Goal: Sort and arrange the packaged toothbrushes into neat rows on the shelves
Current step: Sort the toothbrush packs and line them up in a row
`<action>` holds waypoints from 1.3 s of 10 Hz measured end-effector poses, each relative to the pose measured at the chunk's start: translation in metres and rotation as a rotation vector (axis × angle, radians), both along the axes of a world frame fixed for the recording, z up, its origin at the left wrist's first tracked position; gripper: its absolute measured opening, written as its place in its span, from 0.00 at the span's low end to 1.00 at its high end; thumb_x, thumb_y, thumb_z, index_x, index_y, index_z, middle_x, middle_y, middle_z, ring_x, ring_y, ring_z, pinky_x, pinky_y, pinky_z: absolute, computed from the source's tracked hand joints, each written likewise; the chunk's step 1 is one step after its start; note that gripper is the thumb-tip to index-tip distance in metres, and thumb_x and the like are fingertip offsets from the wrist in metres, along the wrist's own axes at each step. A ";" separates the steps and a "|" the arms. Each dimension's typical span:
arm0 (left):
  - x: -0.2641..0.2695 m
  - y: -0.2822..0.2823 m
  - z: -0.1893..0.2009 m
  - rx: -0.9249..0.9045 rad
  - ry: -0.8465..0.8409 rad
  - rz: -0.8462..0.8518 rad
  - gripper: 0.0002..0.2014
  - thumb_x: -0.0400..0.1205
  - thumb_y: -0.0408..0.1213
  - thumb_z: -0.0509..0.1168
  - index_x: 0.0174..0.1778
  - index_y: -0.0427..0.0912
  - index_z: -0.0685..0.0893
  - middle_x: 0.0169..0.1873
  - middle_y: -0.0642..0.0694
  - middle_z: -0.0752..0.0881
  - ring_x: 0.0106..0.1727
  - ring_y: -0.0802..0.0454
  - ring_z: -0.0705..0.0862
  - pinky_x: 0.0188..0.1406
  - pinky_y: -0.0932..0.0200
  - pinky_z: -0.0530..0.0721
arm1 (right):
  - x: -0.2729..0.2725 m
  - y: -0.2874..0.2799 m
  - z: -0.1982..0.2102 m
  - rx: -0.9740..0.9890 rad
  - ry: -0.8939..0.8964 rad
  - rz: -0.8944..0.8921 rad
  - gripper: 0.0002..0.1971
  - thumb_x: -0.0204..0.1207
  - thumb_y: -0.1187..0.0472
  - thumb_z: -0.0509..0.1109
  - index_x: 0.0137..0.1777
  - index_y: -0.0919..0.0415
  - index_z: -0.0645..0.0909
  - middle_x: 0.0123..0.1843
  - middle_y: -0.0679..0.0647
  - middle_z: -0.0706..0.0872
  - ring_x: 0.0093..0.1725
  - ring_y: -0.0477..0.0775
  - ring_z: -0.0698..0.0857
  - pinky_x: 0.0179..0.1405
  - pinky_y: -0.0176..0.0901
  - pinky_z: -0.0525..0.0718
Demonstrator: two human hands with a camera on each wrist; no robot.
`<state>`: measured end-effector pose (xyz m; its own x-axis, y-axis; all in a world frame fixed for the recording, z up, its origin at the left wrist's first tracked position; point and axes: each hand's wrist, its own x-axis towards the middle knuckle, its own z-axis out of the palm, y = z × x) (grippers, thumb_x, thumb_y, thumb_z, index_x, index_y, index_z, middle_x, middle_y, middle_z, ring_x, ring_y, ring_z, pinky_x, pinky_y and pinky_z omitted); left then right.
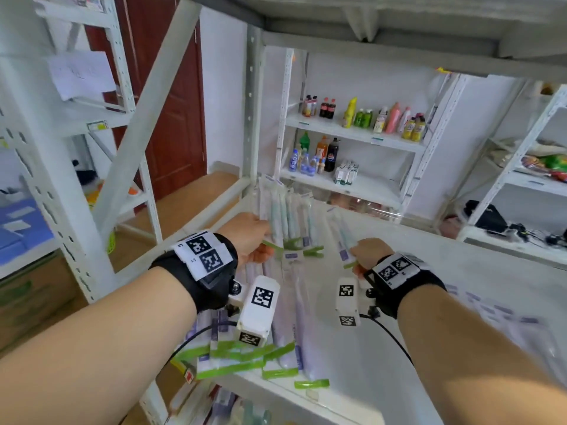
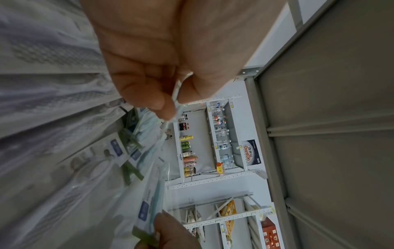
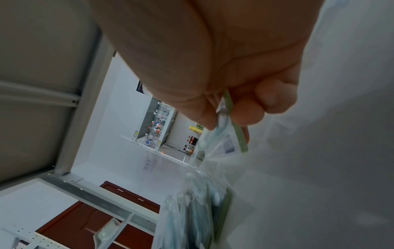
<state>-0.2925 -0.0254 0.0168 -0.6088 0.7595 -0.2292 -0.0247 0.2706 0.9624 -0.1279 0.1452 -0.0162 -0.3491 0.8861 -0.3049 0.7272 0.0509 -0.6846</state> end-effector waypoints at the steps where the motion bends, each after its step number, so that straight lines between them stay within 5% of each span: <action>1: -0.006 0.020 0.001 -0.045 -0.018 -0.008 0.08 0.82 0.28 0.55 0.37 0.38 0.73 0.15 0.43 0.80 0.16 0.54 0.78 0.14 0.65 0.78 | -0.013 0.008 -0.006 0.053 0.011 0.006 0.23 0.79 0.64 0.65 0.73 0.68 0.69 0.53 0.66 0.83 0.36 0.58 0.82 0.35 0.46 0.85; 2: -0.006 0.040 0.003 -0.096 -0.035 -0.043 0.08 0.83 0.27 0.55 0.38 0.37 0.71 0.16 0.41 0.81 0.16 0.52 0.79 0.14 0.64 0.79 | -0.016 0.017 -0.013 0.110 -0.051 0.044 0.23 0.78 0.67 0.65 0.74 0.64 0.70 0.62 0.66 0.83 0.47 0.54 0.83 0.49 0.44 0.83; 3: -0.003 0.057 0.006 -0.128 -0.062 -0.073 0.07 0.84 0.26 0.54 0.41 0.34 0.72 0.11 0.42 0.80 0.12 0.53 0.78 0.13 0.65 0.79 | -0.013 0.022 -0.015 0.047 0.003 0.051 0.20 0.77 0.71 0.65 0.69 0.62 0.75 0.42 0.61 0.87 0.25 0.49 0.83 0.24 0.32 0.80; 4: 0.000 0.071 0.004 -0.141 -0.081 -0.072 0.11 0.85 0.26 0.55 0.36 0.32 0.73 0.10 0.42 0.79 0.11 0.52 0.78 0.18 0.62 0.80 | -0.010 0.025 -0.017 -0.032 0.067 0.066 0.20 0.75 0.72 0.67 0.67 0.64 0.77 0.50 0.65 0.87 0.38 0.60 0.89 0.44 0.49 0.88; 5: -0.004 0.082 -0.006 -0.138 -0.058 -0.075 0.12 0.85 0.26 0.55 0.34 0.36 0.73 0.14 0.45 0.82 0.25 0.48 0.82 0.40 0.55 0.87 | -0.005 0.027 -0.016 -0.104 0.137 0.055 0.18 0.74 0.72 0.68 0.64 0.63 0.78 0.53 0.68 0.86 0.45 0.68 0.89 0.50 0.58 0.87; 6: -0.009 0.089 -0.014 -0.068 -0.110 -0.031 0.08 0.86 0.32 0.56 0.43 0.37 0.78 0.39 0.41 0.85 0.42 0.45 0.84 0.53 0.54 0.85 | 0.001 0.029 -0.018 -0.124 0.166 0.052 0.16 0.74 0.72 0.69 0.61 0.61 0.79 0.49 0.65 0.87 0.40 0.64 0.90 0.42 0.52 0.86; 7: -0.014 0.087 -0.023 -0.171 0.016 -0.137 0.15 0.86 0.38 0.56 0.59 0.31 0.80 0.51 0.39 0.83 0.45 0.47 0.83 0.52 0.56 0.83 | 0.006 0.027 -0.019 -0.120 0.185 0.040 0.14 0.74 0.71 0.68 0.59 0.60 0.80 0.45 0.63 0.87 0.39 0.61 0.89 0.40 0.50 0.85; 8: -0.008 0.079 -0.020 -0.072 -0.069 -0.064 0.19 0.82 0.25 0.59 0.69 0.39 0.76 0.48 0.44 0.80 0.40 0.55 0.83 0.47 0.60 0.88 | 0.009 0.021 -0.020 -0.121 0.200 0.033 0.12 0.76 0.70 0.67 0.57 0.59 0.79 0.43 0.63 0.87 0.41 0.61 0.89 0.41 0.53 0.87; 10: 0.020 0.057 -0.017 -0.024 -0.034 -0.130 0.19 0.80 0.20 0.59 0.68 0.31 0.76 0.40 0.46 0.79 0.38 0.53 0.82 0.44 0.61 0.88 | 0.024 -0.006 -0.017 -0.104 0.266 0.000 0.10 0.77 0.69 0.67 0.56 0.58 0.79 0.46 0.61 0.87 0.38 0.56 0.90 0.27 0.43 0.81; 13: 0.092 0.026 -0.024 -0.060 0.051 -0.350 0.18 0.80 0.20 0.60 0.66 0.28 0.77 0.42 0.43 0.81 0.49 0.46 0.81 0.55 0.55 0.85 | 0.092 -0.066 -0.001 -0.004 0.347 -0.043 0.09 0.77 0.70 0.65 0.53 0.57 0.79 0.43 0.55 0.86 0.35 0.53 0.89 0.31 0.41 0.84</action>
<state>-0.2007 0.0003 -0.0076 -0.3262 0.9100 -0.2560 0.1267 0.3105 0.9421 -0.0361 0.0796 -0.0172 -0.3949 0.9013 -0.1781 0.4522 0.0220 -0.8917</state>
